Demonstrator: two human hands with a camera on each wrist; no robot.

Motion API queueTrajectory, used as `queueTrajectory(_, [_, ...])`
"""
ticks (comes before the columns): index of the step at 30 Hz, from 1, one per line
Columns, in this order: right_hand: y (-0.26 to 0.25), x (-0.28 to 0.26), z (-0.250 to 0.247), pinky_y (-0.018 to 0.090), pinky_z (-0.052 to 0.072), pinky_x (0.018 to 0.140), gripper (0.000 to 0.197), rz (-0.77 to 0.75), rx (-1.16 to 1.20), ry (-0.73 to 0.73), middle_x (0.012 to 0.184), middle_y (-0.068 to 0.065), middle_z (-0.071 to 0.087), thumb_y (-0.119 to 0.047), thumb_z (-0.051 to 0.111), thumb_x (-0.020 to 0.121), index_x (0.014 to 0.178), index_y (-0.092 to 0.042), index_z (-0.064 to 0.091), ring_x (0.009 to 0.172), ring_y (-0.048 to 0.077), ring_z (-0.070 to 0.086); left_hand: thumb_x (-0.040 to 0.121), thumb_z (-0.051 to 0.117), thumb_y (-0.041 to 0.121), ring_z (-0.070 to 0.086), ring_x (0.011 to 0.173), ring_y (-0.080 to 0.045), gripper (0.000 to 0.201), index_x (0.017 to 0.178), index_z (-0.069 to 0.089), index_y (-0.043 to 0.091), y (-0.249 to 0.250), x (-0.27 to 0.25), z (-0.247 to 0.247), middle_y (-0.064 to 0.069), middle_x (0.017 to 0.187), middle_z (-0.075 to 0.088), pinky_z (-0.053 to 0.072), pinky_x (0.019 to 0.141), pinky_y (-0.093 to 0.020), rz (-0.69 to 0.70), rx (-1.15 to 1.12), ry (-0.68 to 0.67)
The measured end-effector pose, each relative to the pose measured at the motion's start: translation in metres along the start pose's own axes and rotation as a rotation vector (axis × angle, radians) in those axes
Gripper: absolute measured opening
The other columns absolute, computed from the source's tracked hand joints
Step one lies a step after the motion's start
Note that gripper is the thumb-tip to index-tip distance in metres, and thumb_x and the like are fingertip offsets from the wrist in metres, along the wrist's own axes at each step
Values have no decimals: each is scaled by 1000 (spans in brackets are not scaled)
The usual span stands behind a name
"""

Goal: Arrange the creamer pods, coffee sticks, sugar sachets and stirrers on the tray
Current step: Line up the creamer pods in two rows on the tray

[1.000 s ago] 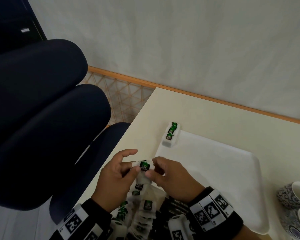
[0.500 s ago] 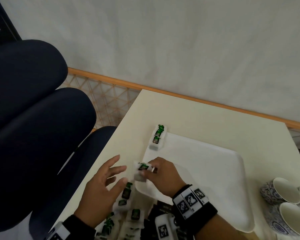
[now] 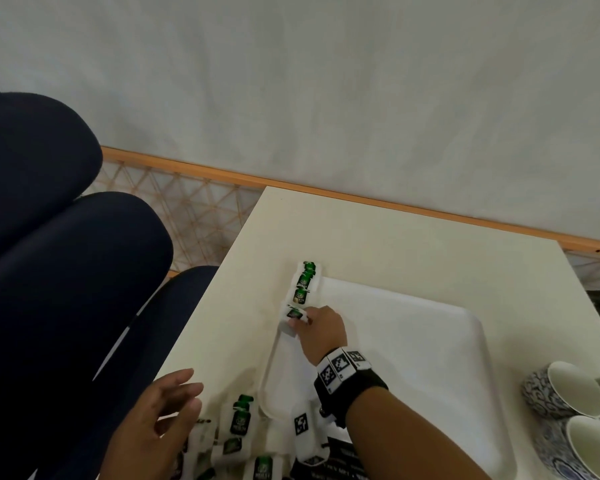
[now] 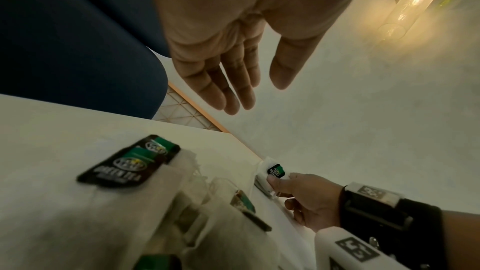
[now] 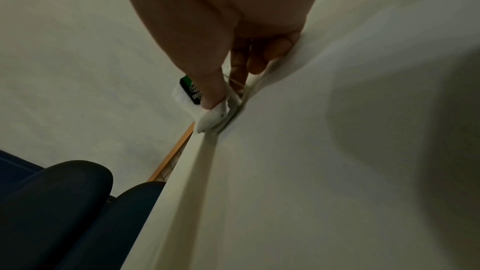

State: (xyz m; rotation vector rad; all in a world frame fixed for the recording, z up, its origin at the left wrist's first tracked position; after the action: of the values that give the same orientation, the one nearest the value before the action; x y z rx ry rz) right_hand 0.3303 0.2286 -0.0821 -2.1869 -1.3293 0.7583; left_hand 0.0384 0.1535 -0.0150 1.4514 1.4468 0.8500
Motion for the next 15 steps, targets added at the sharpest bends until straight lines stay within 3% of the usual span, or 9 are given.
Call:
queueTrajectory(4, [0, 0, 2, 37, 49, 84, 32, -15, -10, 21, 102, 7, 58, -42, 53, 92, 111, -21, 66, 98, 27, 57, 79, 74, 21, 65, 86, 4, 37, 95, 62, 52, -6, 2, 1, 14, 95, 73, 51, 78, -20, 2, -6, -2])
queueTrajectory(7, [1, -2, 1, 39, 48, 86, 32, -24, 35, 8, 101, 4, 56, -43, 56, 90, 115, -23, 63, 98, 26, 56, 73, 72, 29, 66, 87, 2, 32, 95, 62, 51, -6, 2, 2, 14, 93, 74, 51, 78, -24, 2, -22, 5])
queueTrajectory(11, [4, -6, 2, 33, 46, 81, 56, -6, 102, -24, 103, 0, 55, -51, 67, 77, 121, -21, 49, 97, 21, 55, 81, 73, 8, 66, 84, 1, 46, 90, 63, 52, -6, 4, 5, 12, 90, 74, 51, 75, -22, -9, -27, -28])
queueTrajectory(13, [8, -8, 3, 34, 49, 82, 67, 10, 148, -39, 105, 2, 59, -44, 75, 73, 125, -20, 42, 98, 20, 57, 73, 75, 21, 66, 84, -1, 38, 91, 62, 52, -5, 4, 5, 12, 90, 74, 51, 76, -24, -11, -36, -30])
queueTrajectory(15, [10, -8, 4, 36, 51, 87, 68, 20, 164, -47, 106, 3, 61, -34, 78, 73, 126, -20, 40, 98, 21, 60, 69, 67, 29, 67, 84, -2, 33, 92, 62, 52, -7, 4, 5, 10, 91, 74, 51, 78, -27, -23, -48, -30])
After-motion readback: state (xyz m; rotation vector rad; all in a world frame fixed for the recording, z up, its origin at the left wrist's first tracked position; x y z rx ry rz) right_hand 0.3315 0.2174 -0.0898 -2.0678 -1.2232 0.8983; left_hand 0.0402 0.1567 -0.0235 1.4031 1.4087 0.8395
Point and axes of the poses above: each hand's wrist, its own x-axis towards the middle knuckle, its own z-axis out of the palm, y = z × x, the point moved 9 cm from there along x, towards the middle knuckle
